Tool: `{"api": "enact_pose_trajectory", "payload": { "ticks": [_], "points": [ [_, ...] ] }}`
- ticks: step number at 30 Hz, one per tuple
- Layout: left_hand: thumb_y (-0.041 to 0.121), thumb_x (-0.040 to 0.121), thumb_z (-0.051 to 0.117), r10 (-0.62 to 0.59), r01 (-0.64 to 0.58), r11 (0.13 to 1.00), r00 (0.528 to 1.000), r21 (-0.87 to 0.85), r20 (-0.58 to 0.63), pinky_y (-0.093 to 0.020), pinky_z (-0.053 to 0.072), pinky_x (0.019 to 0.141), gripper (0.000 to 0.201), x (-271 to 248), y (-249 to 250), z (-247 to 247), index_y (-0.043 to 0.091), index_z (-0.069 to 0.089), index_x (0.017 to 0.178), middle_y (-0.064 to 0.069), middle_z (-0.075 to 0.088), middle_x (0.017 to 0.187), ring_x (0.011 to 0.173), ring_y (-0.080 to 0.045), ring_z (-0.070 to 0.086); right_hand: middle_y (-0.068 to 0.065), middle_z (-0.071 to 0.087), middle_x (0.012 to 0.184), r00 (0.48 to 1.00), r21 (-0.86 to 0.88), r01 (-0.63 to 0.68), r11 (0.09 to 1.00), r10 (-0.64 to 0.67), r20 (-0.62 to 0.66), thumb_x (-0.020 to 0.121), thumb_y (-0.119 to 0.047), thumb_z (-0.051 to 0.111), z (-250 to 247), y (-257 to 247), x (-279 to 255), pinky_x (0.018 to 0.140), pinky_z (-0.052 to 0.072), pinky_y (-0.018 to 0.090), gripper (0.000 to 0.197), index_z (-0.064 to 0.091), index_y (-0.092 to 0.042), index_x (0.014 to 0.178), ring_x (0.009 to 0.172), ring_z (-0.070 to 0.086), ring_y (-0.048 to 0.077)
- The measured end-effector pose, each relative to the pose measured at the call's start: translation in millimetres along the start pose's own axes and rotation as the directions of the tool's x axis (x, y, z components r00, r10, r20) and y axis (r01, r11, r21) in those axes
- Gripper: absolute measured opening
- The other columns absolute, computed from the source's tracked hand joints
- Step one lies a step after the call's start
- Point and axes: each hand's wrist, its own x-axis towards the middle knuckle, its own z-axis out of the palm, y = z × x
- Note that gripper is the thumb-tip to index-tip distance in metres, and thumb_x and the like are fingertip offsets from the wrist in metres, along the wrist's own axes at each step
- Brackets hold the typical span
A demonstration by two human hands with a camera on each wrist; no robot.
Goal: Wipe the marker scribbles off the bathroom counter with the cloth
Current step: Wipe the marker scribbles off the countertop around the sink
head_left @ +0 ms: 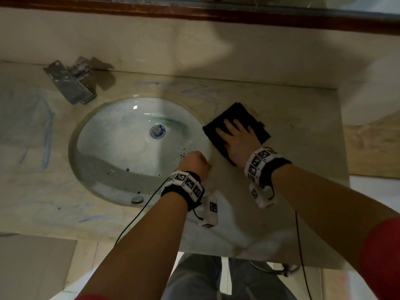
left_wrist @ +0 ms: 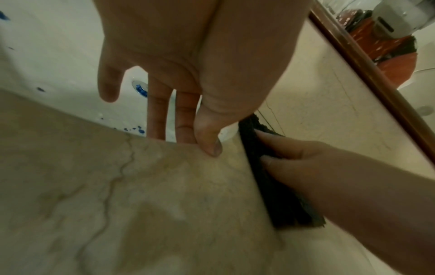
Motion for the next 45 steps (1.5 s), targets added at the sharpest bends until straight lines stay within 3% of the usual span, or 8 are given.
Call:
{"api": "enact_pose_trajectory", "payload": {
  "ticks": [7,19,24,27,31,37,40,45],
  "points": [
    [0.019,0.088,0.064,-0.009,0.009,1.000,1.000,-0.011,-0.024,-0.031,0.051,0.086,0.010,2.9,-0.4,-0.1,0.015,0.070,0.095,-0.009,0.069,0.105,0.098,-0.026,0.064,-0.001,0.007,0.163,0.984,-0.004,0.175,0.985,-0.175,-0.021,0.098,-0.028,0.044,33.1,6.1,-78.5,0.118,0.012,0.056,0.060,0.019,-0.036,0.152,0.150,0.005,0.028],
    [0.016,0.074,0.069,-0.045,0.042,0.998,0.998,-0.054,-0.046,-0.032,0.053,0.081,0.013,3.7,3.6,2.2,0.026,0.062,0.075,-0.002,0.069,0.092,0.089,-0.022,0.064,-0.007,0.000,0.163,0.993,0.014,0.093,0.996,-0.092,-0.072,0.100,-0.037,0.037,12.1,2.4,-12.6,0.119,0.008,0.052,0.057,0.014,-0.043,0.151,0.149,-0.001,0.021],
    [0.005,0.075,0.068,-0.039,0.035,0.993,0.999,-0.114,-0.031,-0.026,0.049,0.080,0.019,15.5,13.6,2.1,0.019,0.063,0.088,-0.003,0.066,0.094,0.096,-0.024,0.064,-0.010,0.000,0.163,0.995,0.066,0.079,0.995,-0.074,-0.071,0.100,-0.039,0.036,12.6,11.8,-12.4,0.120,0.006,0.049,0.054,0.016,-0.044,0.150,0.149,-0.001,0.018],
    [0.014,0.083,0.067,-0.054,0.031,0.983,0.991,-0.180,-0.120,-0.029,0.049,0.083,0.009,22.0,26.2,-0.4,0.013,0.065,0.092,-0.008,0.069,0.097,0.097,-0.027,0.064,-0.009,0.000,0.163,0.997,0.112,0.016,0.994,-0.007,-0.076,0.101,-0.039,0.034,10.7,44.3,-14.6,0.120,0.005,0.049,0.054,0.015,-0.043,0.151,0.149,-0.002,0.018],
    [0.023,0.087,0.065,-0.123,0.105,0.989,0.975,-0.108,-0.183,-0.029,0.044,0.083,0.023,32.0,44.6,-0.3,0.008,0.066,0.104,-0.014,0.067,0.110,0.106,-0.032,0.060,-0.009,-0.005,0.163,0.988,0.163,-0.141,0.976,0.148,-0.032,0.102,-0.041,0.027,8.0,106.1,-21.7,0.120,0.005,0.049,0.053,0.009,-0.042,0.152,0.149,-0.003,0.019],
    [0.024,0.083,0.072,-0.197,0.184,0.980,0.960,-0.079,-0.202,-0.029,0.045,0.082,0.019,38.7,51.8,0.5,0.012,0.066,0.097,-0.013,0.068,0.107,0.101,-0.031,0.062,-0.004,-0.003,0.163,0.883,0.240,-0.457,0.857,0.470,0.002,0.102,-0.043,0.025,7.9,187.5,-36.1,0.119,0.011,0.052,0.054,0.009,-0.037,0.153,0.149,-0.001,0.024],
    [0.025,0.083,0.072,-0.190,0.184,0.982,0.964,-0.051,-0.185,-0.028,0.043,0.079,0.019,41.7,53.1,-1.0,0.012,0.064,0.095,-0.014,0.068,0.106,0.101,-0.032,0.061,-0.003,-0.007,0.163,0.844,0.253,-0.527,0.811,0.535,0.043,0.103,-0.041,0.025,6.4,193.1,-40.1,0.119,0.010,0.054,0.055,0.004,-0.037,0.154,0.149,-0.003,0.025],
    [0.026,0.084,0.072,-0.166,0.166,0.986,0.977,-0.017,-0.135,-0.031,0.047,0.082,0.021,46.5,52.4,-4.7,0.010,0.064,0.095,-0.015,0.067,0.107,0.101,-0.033,0.061,-0.001,-0.006,0.163,0.863,0.230,-0.493,0.839,0.504,0.011,0.103,-0.042,0.024,18.8,154.7,-64.6,0.118,0.014,0.055,0.055,0.004,-0.037,0.153,0.149,-0.002,0.027]
  ]
}}
